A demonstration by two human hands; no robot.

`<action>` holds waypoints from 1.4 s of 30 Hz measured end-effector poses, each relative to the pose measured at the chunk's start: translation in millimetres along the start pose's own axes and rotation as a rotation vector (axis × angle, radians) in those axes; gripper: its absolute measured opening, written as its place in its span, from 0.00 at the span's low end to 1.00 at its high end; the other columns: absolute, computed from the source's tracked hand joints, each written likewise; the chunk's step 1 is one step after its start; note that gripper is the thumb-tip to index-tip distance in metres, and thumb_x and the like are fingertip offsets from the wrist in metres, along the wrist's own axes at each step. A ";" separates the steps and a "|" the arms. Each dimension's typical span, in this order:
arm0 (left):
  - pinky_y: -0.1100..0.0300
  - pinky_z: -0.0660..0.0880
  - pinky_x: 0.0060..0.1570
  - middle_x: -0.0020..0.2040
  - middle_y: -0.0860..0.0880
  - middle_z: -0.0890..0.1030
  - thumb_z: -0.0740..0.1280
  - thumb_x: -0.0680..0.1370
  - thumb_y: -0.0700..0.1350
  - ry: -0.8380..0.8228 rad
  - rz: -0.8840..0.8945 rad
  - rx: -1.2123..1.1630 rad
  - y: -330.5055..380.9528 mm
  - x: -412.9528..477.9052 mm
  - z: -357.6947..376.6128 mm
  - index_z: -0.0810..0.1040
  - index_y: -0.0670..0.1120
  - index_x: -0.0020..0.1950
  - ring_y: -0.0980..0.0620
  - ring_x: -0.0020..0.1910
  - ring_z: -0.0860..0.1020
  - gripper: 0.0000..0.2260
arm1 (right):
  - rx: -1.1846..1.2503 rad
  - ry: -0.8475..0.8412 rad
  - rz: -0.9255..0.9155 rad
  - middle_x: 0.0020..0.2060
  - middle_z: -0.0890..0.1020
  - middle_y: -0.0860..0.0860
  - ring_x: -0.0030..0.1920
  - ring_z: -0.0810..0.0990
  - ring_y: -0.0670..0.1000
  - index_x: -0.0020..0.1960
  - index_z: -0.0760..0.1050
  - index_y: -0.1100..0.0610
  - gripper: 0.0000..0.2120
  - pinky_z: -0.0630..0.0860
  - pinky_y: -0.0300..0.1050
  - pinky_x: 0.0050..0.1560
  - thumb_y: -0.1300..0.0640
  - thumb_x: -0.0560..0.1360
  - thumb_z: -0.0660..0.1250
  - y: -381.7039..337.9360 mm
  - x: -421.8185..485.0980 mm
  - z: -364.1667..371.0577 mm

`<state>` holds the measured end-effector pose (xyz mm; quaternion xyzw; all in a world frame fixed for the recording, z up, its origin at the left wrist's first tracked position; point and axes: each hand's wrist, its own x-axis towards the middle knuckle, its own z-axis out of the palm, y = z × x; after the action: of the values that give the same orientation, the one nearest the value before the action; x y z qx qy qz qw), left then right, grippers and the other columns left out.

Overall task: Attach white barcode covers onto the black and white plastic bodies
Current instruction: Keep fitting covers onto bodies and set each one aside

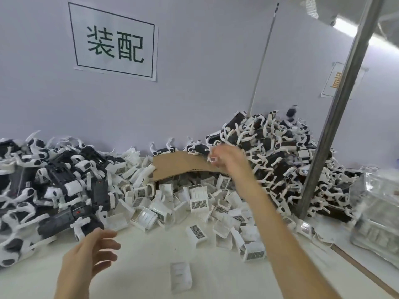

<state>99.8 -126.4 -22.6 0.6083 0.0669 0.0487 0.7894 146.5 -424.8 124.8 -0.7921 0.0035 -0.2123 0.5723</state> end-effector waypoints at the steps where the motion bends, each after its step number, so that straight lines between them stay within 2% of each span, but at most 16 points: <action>1: 0.53 0.69 0.38 0.31 0.46 0.82 0.60 0.84 0.46 0.024 0.020 0.011 -0.7 0.0 -0.7 0.80 0.39 0.45 0.42 0.34 0.74 0.15 | -0.106 -0.064 0.024 0.48 0.84 0.46 0.48 0.81 0.45 0.54 0.81 0.50 0.08 0.78 0.47 0.54 0.50 0.78 0.68 23.1 -18.5 13.4; 4: 0.53 0.72 0.39 0.38 0.43 0.83 0.63 0.83 0.44 0.092 0.057 0.030 -2.0 -0.3 -2.7 0.81 0.41 0.49 0.42 0.34 0.76 0.10 | -0.248 -0.261 0.011 0.49 0.82 0.37 0.52 0.78 0.38 0.54 0.81 0.44 0.06 0.72 0.30 0.52 0.51 0.78 0.68 75.8 -67.3 50.8; 6: 0.52 0.73 0.41 0.44 0.42 0.84 0.64 0.83 0.43 0.148 0.069 0.024 -2.5 -2.6 -3.0 0.80 0.45 0.50 0.41 0.35 0.79 0.06 | -0.270 -0.327 -0.012 0.50 0.81 0.33 0.54 0.76 0.35 0.52 0.80 0.40 0.06 0.68 0.25 0.51 0.49 0.77 0.69 95.7 -86.8 68.0; 9: 0.51 0.76 0.42 0.49 0.45 0.84 0.65 0.82 0.42 0.207 0.078 -0.002 -1.5 -3.4 -5.9 0.77 0.48 0.55 0.41 0.40 0.82 0.04 | -0.462 -0.402 -0.069 0.54 0.81 0.37 0.57 0.75 0.38 0.53 0.82 0.44 0.08 0.68 0.39 0.63 0.48 0.75 0.70 115.0 -97.0 84.0; 11: 0.52 0.76 0.42 0.55 0.44 0.82 0.66 0.81 0.41 0.263 0.067 -0.009 -2.3 -1.8 -7.7 0.73 0.45 0.64 0.42 0.41 0.83 0.11 | -0.572 -0.419 -0.144 0.53 0.82 0.39 0.56 0.77 0.41 0.52 0.84 0.47 0.08 0.69 0.47 0.66 0.50 0.74 0.72 120.4 -100.1 88.1; 14: 0.53 0.76 0.44 0.62 0.44 0.76 0.66 0.81 0.41 0.329 0.093 -0.009 -3.4 0.1 -12.2 0.68 0.44 0.69 0.46 0.44 0.82 0.17 | -0.588 -0.386 -0.182 0.55 0.81 0.44 0.58 0.77 0.46 0.53 0.84 0.49 0.10 0.68 0.47 0.66 0.58 0.72 0.73 122.8 -100.1 90.1; 17: 0.50 0.77 0.54 0.68 0.48 0.72 0.68 0.80 0.43 0.323 0.116 0.028 -5.0 3.1 -18.0 0.63 0.48 0.75 0.46 0.52 0.81 0.25 | -0.669 -0.200 -0.218 0.60 0.78 0.47 0.60 0.75 0.50 0.59 0.81 0.50 0.17 0.66 0.41 0.62 0.59 0.71 0.75 127.8 -96.4 87.2; 20: 0.49 0.76 0.60 0.74 0.54 0.66 0.69 0.80 0.45 0.193 0.091 0.033 -7.1 7.2 -24.9 0.56 0.52 0.81 0.47 0.60 0.80 0.34 | -0.666 -0.187 -0.103 0.60 0.77 0.47 0.61 0.75 0.51 0.63 0.78 0.50 0.21 0.71 0.51 0.63 0.60 0.72 0.74 131.1 -95.9 80.9; 23: 0.57 0.78 0.51 0.69 0.57 0.70 0.70 0.79 0.44 0.108 0.101 0.075 -9.3 10.4 -27.2 0.62 0.53 0.78 0.55 0.53 0.82 0.30 | -0.602 -0.200 -0.106 0.53 0.79 0.46 0.59 0.76 0.52 0.59 0.80 0.53 0.20 0.69 0.43 0.57 0.68 0.71 0.71 133.5 -95.5 77.0; 25: 0.59 0.77 0.46 0.61 0.57 0.75 0.71 0.78 0.44 0.142 0.132 0.142 -10.7 13.0 -28.5 0.67 0.53 0.73 0.54 0.50 0.81 0.25 | -0.556 -0.192 -0.116 0.51 0.79 0.46 0.56 0.76 0.50 0.57 0.81 0.54 0.19 0.66 0.37 0.54 0.71 0.70 0.71 130.3 -95.9 77.3; 28: 0.60 0.75 0.42 0.54 0.53 0.78 0.72 0.78 0.43 0.165 0.129 0.177 -11.3 16.6 -32.1 0.70 0.54 0.66 0.51 0.47 0.79 0.19 | -0.506 -0.197 -0.111 0.52 0.77 0.47 0.53 0.74 0.46 0.56 0.81 0.53 0.19 0.64 0.35 0.53 0.69 0.68 0.73 127.0 -95.3 80.9; 31: 0.61 0.74 0.39 0.49 0.52 0.81 0.71 0.78 0.44 0.139 0.150 0.254 -12.1 17.4 -32.7 0.77 0.54 0.58 0.54 0.42 0.79 0.11 | -0.481 -0.194 -0.082 0.53 0.76 0.45 0.54 0.74 0.46 0.58 0.79 0.51 0.18 0.66 0.38 0.53 0.64 0.70 0.74 127.0 -96.4 82.8; 34: 0.58 0.71 0.41 0.44 0.50 0.79 0.72 0.77 0.45 0.147 0.223 0.397 -15.0 17.1 -30.1 0.78 0.55 0.53 0.52 0.40 0.76 0.08 | -0.554 -0.225 -0.044 0.53 0.78 0.46 0.53 0.76 0.48 0.61 0.78 0.50 0.20 0.70 0.43 0.52 0.59 0.71 0.75 129.2 -97.0 81.7; 36: 0.59 0.69 0.41 0.44 0.48 0.77 0.73 0.77 0.47 0.189 0.267 0.501 -16.7 16.7 -28.9 0.77 0.53 0.52 0.52 0.41 0.74 0.07 | -0.534 -0.232 -0.017 0.49 0.80 0.45 0.50 0.79 0.47 0.58 0.78 0.48 0.18 0.71 0.39 0.48 0.59 0.71 0.75 128.7 -97.3 81.8; 39: 0.60 0.68 0.38 0.44 0.46 0.77 0.72 0.78 0.50 0.252 0.349 0.604 -18.5 14.3 -27.0 0.74 0.53 0.48 0.51 0.40 0.74 0.07 | -0.341 -0.224 0.017 0.46 0.82 0.39 0.47 0.80 0.38 0.53 0.78 0.45 0.14 0.72 0.31 0.44 0.59 0.72 0.75 122.1 -96.9 83.6; 42: 0.58 0.71 0.35 0.39 0.48 0.78 0.70 0.79 0.49 0.298 0.445 0.546 -16.7 10.6 -24.4 0.73 0.54 0.44 0.49 0.37 0.76 0.08 | 0.048 -0.305 0.152 0.49 0.85 0.50 0.48 0.83 0.48 0.57 0.79 0.50 0.09 0.80 0.41 0.46 0.59 0.78 0.70 112.6 -97.1 85.9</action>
<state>106.1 -105.7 -45.3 0.7820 0.0578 0.2871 0.5502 114.1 -361.8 -31.6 -0.7988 -0.0287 -0.0459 0.5992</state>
